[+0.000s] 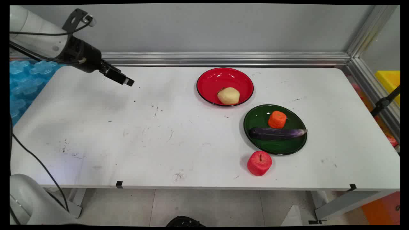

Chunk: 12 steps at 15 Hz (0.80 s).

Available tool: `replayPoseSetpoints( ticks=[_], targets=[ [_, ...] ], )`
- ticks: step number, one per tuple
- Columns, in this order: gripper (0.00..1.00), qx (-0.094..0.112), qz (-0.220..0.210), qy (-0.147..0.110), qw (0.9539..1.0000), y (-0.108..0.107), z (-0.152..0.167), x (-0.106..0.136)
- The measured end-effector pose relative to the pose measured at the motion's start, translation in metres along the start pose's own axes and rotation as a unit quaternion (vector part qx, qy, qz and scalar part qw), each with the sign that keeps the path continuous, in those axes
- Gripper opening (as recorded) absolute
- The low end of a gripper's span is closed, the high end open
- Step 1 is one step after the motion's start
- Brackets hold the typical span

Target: Pick up the eggplant from the green plate

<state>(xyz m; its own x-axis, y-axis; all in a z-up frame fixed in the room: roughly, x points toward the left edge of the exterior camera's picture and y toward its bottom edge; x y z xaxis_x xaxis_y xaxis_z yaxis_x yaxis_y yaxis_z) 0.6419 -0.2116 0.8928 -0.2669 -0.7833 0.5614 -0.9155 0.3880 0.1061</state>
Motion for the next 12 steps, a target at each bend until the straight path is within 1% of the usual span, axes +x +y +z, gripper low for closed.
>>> replayPoseSetpoints(
  ticks=[3,4,6,8,10,12],
  targets=[
    [1.00,-0.011,0.020,-0.002,0.9997,0.004,0.006,0.005],
    [1.00,-0.018,0.034,-0.002,0.9993,0.007,0.008,0.008],
    [1.00,-0.036,0.072,-0.004,0.9967,0.015,0.013,0.015],
    [1.00,-0.054,0.119,-0.005,0.9915,0.024,0.017,0.023],
    [1.00,-0.070,0.163,-0.004,0.9842,0.035,0.021,0.033],
    [1.00,-0.087,0.210,-0.001,0.9738,0.049,0.028,0.048]
  ],
)
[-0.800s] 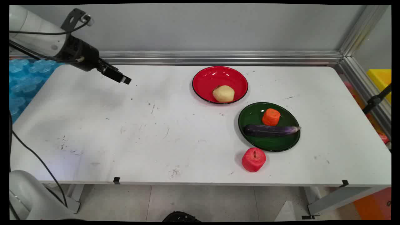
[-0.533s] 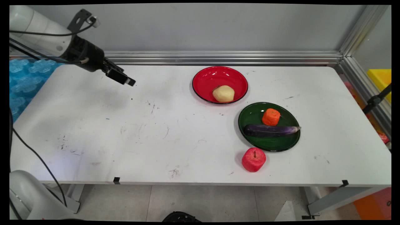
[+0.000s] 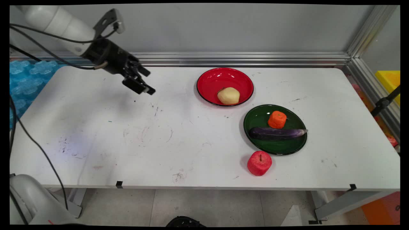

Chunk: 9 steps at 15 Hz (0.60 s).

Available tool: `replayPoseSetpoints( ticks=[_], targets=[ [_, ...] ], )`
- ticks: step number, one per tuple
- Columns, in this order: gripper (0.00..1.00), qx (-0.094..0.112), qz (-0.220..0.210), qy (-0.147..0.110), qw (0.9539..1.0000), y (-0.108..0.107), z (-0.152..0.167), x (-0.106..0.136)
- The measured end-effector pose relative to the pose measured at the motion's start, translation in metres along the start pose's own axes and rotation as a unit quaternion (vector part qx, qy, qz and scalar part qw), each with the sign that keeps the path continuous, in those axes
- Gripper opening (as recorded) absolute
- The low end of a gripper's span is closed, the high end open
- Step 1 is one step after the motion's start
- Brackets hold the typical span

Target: Pick up the eggplant from the green plate

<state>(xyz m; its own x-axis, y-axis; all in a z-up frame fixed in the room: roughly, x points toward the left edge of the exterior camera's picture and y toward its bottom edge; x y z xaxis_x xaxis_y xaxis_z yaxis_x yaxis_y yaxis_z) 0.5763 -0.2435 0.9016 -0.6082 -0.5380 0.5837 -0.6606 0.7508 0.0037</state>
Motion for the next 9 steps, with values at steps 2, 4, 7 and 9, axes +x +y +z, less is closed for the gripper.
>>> replayPoseSetpoints(
  ticks=[2,4,7,9],
  targets=[
    [1.00,-0.015,0.047,0.003,0.9988,0.006,0.010,0.020],
    [1.00,-0.025,0.080,0.006,0.9965,0.010,0.019,0.036],
    [1.00,-0.044,0.136,0.014,0.9896,0.016,0.040,0.070],
    [1.00,-0.052,0.163,0.021,0.9850,0.020,0.055,0.091]
  ],
)
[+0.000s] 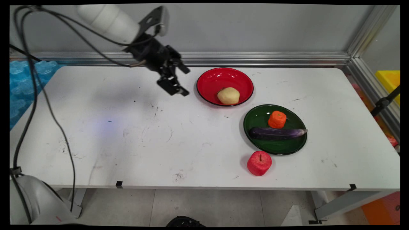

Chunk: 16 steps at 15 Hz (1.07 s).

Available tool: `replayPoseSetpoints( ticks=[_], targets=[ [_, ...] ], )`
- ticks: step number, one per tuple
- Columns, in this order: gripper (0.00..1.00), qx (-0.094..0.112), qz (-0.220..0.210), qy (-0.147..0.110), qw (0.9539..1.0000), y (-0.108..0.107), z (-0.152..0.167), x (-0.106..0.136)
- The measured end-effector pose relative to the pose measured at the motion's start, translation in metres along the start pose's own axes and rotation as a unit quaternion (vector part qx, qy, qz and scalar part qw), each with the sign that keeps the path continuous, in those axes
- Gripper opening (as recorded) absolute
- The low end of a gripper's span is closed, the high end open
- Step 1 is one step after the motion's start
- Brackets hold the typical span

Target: Pick up the eggplant from the green plate

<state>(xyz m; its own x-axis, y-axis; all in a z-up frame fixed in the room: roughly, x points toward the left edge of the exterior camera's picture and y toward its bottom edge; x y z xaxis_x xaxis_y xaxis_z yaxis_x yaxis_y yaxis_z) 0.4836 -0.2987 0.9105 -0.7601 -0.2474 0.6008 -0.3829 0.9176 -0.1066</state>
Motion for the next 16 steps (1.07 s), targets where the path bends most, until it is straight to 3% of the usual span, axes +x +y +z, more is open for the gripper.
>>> replayPoseSetpoints(
  ticks=[7,16],
  targets=[
    [1.00,-0.028,0.065,0.015,0.9974,-0.017,0.069,0.063],
    [1.00,-0.074,0.096,0.020,0.9925,-0.022,0.172,0.118]
  ],
)
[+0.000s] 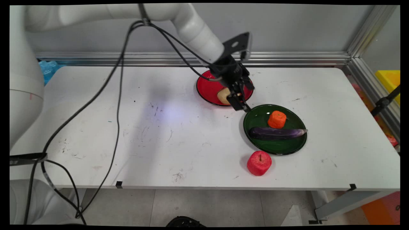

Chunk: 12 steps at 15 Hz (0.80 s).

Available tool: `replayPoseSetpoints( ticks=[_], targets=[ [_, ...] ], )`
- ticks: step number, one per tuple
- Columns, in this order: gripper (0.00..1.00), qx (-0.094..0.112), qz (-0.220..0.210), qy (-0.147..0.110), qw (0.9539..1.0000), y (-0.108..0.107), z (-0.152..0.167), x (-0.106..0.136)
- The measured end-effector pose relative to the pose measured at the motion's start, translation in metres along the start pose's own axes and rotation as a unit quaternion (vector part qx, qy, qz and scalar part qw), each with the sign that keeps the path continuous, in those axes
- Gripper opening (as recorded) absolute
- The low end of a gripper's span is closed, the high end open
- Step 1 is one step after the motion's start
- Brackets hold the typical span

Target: Pick up the eggplant from the green plate

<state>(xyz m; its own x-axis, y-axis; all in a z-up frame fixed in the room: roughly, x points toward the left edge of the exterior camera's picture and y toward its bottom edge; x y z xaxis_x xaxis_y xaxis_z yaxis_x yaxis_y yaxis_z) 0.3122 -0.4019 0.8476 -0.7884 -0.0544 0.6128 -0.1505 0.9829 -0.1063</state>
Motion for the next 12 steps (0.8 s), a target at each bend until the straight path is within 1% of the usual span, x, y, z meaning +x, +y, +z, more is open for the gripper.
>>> replayPoseSetpoints(
  ticks=[6,9,12],
  targets=[
    [1.00,-0.032,-0.001,-0.007,0.9995,-0.002,0.064,0.015],
    [1.00,-0.041,-0.004,-0.015,0.9990,-0.003,0.088,0.018],
    [1.00,-0.045,-0.009,-0.023,0.9987,-0.003,0.105,0.019]
  ],
)
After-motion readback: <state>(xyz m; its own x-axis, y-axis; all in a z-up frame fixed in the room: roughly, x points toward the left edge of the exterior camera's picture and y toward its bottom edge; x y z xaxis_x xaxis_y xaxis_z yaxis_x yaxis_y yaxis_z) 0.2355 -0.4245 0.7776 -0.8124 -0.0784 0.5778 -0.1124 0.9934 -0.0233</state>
